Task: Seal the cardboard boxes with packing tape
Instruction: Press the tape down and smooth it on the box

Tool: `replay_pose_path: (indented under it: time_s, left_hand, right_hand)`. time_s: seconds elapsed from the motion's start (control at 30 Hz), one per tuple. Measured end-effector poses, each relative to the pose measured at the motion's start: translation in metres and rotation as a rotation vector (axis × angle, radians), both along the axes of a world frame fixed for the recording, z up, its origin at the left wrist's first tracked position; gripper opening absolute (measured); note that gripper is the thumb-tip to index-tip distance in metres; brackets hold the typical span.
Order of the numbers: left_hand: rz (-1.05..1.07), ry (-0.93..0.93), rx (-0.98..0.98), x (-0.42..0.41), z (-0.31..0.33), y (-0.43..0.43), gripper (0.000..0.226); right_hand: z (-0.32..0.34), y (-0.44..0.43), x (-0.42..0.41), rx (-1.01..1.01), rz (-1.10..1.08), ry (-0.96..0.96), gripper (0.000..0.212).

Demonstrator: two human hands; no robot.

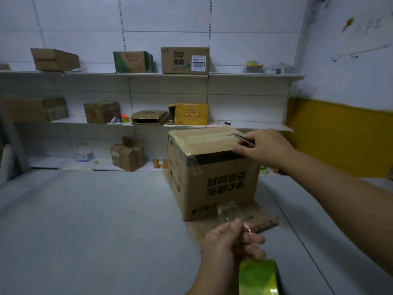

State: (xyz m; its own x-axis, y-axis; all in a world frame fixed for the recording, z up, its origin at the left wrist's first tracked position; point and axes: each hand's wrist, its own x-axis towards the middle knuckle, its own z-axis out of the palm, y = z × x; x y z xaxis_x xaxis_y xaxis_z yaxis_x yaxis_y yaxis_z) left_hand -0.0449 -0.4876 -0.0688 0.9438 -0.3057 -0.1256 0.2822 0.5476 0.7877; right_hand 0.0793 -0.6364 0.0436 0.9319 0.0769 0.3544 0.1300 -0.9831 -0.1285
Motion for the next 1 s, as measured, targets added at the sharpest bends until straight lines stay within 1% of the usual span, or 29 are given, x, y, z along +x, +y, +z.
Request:
replay_pose_path:
  time_s: [0.03, 0.07, 0.1, 0.13, 0.17, 0.2, 0.23, 0.27, 0.3, 0.33, 0.4, 0.43, 0.47, 0.5, 0.53, 0.6, 0.63, 0.67, 0.7, 0.73, 0.8, 0.83, 0.9, 0.93, 1.0]
  left_hand:
    - [-0.006, -0.024, 0.021, -0.003, 0.001, 0.002, 0.022]
    - [-0.011, -0.041, 0.033, -0.007, 0.003, 0.003, 0.024]
    - [-0.016, -0.057, 0.038, -0.01, 0.005, 0.004, 0.025]
    - [-0.016, -0.07, 0.035, -0.013, 0.007, 0.004, 0.026]
    - [-0.013, -0.081, 0.035, -0.015, 0.008, 0.005, 0.026]
    - [-0.01, -0.091, 0.042, -0.018, 0.009, 0.005, 0.027]
    - [-0.007, -0.1, 0.051, -0.019, 0.01, 0.005, 0.029]
    - [-0.006, -0.106, 0.064, -0.021, 0.011, 0.005, 0.032]
    - [-0.007, -0.106, 0.075, -0.023, 0.011, 0.006, 0.034]
    - [-0.006, -0.1, 0.077, -0.025, 0.012, 0.006, 0.035]
    - [0.012, -0.078, 0.085, -0.025, 0.012, 0.005, 0.035]
    - [0.027, -0.073, 0.098, -0.024, 0.011, 0.004, 0.032]
    - [0.043, -0.067, 0.114, -0.024, 0.011, 0.003, 0.03]
    - [0.057, -0.064, 0.128, -0.023, 0.011, 0.003, 0.029]
    - [0.067, -0.065, 0.135, -0.022, 0.012, 0.004, 0.028]
    - [0.097, -0.08, 0.14, -0.019, 0.016, 0.008, 0.027]
    - [0.125, -0.088, 0.141, -0.018, 0.018, 0.011, 0.027]
    - [0.151, -0.095, 0.143, -0.017, 0.02, 0.013, 0.027]
    - [0.164, -0.104, 0.147, -0.017, 0.021, 0.014, 0.026]
    - [0.163, -0.11, 0.152, -0.019, 0.022, 0.015, 0.026]
    - [0.12, -0.123, 0.176, -0.025, 0.021, 0.016, 0.027]
    - [0.096, -0.132, 0.191, -0.028, 0.021, 0.016, 0.027]
    - [0.087, -0.141, 0.205, -0.031, 0.02, 0.018, 0.027]
    - [0.095, -0.138, 0.202, -0.032, 0.02, 0.02, 0.027]
    - [0.109, -0.132, 0.187, -0.033, 0.022, 0.025, 0.027]
  right_hand:
    - [0.003, 0.008, -0.004, -0.046, -0.031, -0.049, 0.039]
    - [0.009, 0.012, -0.01, -0.075, -0.027, -0.037, 0.036]
    - [0.019, 0.013, -0.014, -0.051, 0.018, 0.032, 0.03]
    - [0.032, 0.009, -0.019, 0.022, 0.08, 0.139, 0.025]
    - [0.044, 0.003, -0.024, 0.112, 0.146, 0.246, 0.026]
    - [0.053, -0.006, -0.027, 0.157, 0.194, 0.316, 0.033]
    - [0.056, -0.013, -0.029, 0.121, 0.194, 0.339, 0.041]
    - [0.053, -0.018, -0.03, 0.043, 0.144, 0.35, 0.05]
    - [0.044, -0.022, -0.028, -0.018, 0.075, 0.346, 0.057]
    - [0.03, -0.022, -0.026, -0.027, 0.022, 0.321, 0.059]
    - [0.006, -0.011, -0.023, -0.027, -0.039, 0.166, 0.054]
    - [0.0, -0.001, -0.025, -0.07, -0.066, 0.087, 0.052]
    - [-0.001, 0.011, -0.029, -0.108, -0.08, 0.037, 0.052]
    - [0.003, 0.019, -0.034, -0.11, -0.064, 0.039, 0.052]
    - [0.011, 0.024, -0.039, -0.058, -0.021, 0.079, 0.05]
    - [0.032, 0.025, -0.05, 0.162, 0.062, 0.098, 0.041]
    - [0.04, 0.018, -0.051, 0.28, 0.089, 0.033, 0.038]
    - [0.043, 0.009, -0.05, 0.336, 0.089, -0.044, 0.039]
    - [0.041, 0.001, -0.049, 0.319, 0.056, -0.064, 0.044]
    - [0.035, -0.005, -0.047, 0.254, 0.012, -0.014, 0.05]
    - [0.02, -0.011, -0.043, 0.037, -0.016, 0.147, 0.063]
    - [0.019, -0.011, -0.045, -0.039, 0.021, 0.195, 0.065]
    - [0.027, -0.014, -0.053, -0.096, 0.131, 0.284, 0.062]
    - [0.031, -0.018, -0.057, -0.119, 0.173, 0.322, 0.064]
    - [0.034, -0.026, -0.068, -0.196, 0.203, 0.358, 0.078]
